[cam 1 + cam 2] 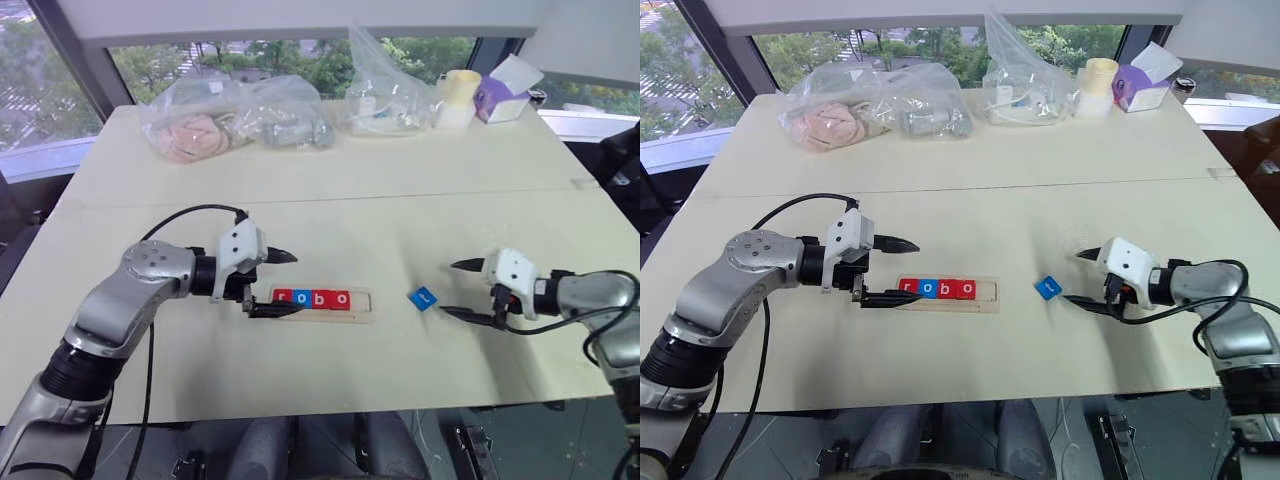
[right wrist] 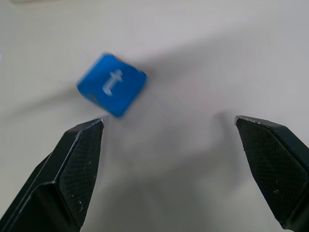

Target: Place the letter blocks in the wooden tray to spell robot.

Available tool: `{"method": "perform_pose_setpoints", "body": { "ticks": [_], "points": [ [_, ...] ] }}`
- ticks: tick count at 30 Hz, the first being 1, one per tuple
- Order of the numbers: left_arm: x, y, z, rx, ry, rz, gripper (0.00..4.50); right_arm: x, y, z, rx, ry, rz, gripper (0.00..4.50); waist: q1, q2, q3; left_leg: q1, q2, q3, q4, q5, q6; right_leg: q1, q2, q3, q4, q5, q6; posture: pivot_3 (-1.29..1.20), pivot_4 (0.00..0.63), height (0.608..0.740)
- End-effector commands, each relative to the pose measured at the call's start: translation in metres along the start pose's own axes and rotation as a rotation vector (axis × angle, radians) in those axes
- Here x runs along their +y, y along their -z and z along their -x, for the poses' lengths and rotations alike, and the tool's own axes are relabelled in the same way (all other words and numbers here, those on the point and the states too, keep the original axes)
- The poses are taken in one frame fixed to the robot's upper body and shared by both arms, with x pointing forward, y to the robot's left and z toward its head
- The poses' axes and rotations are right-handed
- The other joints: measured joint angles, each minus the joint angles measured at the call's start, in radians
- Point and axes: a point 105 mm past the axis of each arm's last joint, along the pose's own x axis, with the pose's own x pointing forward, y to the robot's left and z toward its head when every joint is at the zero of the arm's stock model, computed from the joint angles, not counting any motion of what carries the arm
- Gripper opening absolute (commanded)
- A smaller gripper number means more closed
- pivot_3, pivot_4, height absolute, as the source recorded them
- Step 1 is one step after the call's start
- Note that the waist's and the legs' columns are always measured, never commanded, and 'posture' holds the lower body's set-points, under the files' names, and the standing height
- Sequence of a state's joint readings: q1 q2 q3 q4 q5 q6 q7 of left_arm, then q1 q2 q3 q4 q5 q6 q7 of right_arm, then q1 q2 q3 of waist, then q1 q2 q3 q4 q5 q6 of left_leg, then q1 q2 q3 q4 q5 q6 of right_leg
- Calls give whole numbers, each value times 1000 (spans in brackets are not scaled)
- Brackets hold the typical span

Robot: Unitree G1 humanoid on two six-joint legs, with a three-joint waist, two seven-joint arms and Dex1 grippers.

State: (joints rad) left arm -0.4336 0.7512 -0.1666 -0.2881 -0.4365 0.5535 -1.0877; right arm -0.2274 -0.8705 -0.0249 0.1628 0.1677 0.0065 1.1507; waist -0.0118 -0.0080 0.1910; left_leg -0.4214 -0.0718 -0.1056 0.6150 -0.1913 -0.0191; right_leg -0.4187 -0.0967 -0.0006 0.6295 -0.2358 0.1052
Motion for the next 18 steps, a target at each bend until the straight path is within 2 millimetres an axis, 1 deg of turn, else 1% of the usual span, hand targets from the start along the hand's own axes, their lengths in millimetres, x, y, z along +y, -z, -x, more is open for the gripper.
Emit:
{"method": "perform_pose_setpoints", "body": {
  "ticks": [1, 4, 10, 12, 18],
  "points": [
    [0, -10, 5, -24, -22, -30, 4500, -2, -12, -8, -40, -14, 54, 4456, 0, 0, 0, 0, 0, 0, 0, 0, 0, 0, 0, 0, 0, 0, 0, 0, 150, 740],
    [-1, -10, 5, -24, -27, -27, 4500, -1, -13, -20, -39, -41, 100, 4456, 0, 0, 0, 0, 0, 0, 0, 0, 0, 0, 0, 0, 0, 0, 0, 0, 150, 740],
    [-2, -8, 2, -15, -27, -27, 4500, -7, -20, -35, -67, -41, 96, 4456, -2, 0, 0, 1, 0, 0, 0, 0, 0, 0, 0, 0, 1, 0, 0, 0, 150, 740],
    [-2, -8, 1, -15, -26, -28, 4500, -6, -20, -35, -64, -57, 79, 4456, -1, 0, 0, 1, 0, -1, 0, 0, 0, 0, 0, 0, 1, 0, 0, 0, 150, 740],
    [-1, -7, 3, -13, -32, -27, 4500, 2, -11, -23, -22, -112, -16, 4456, 3, 0, 0, 1, 0, -1, 0, 0, 0, 0, 0, 0, 0, 0, 0, 0, 150, 740]
  ]
}}
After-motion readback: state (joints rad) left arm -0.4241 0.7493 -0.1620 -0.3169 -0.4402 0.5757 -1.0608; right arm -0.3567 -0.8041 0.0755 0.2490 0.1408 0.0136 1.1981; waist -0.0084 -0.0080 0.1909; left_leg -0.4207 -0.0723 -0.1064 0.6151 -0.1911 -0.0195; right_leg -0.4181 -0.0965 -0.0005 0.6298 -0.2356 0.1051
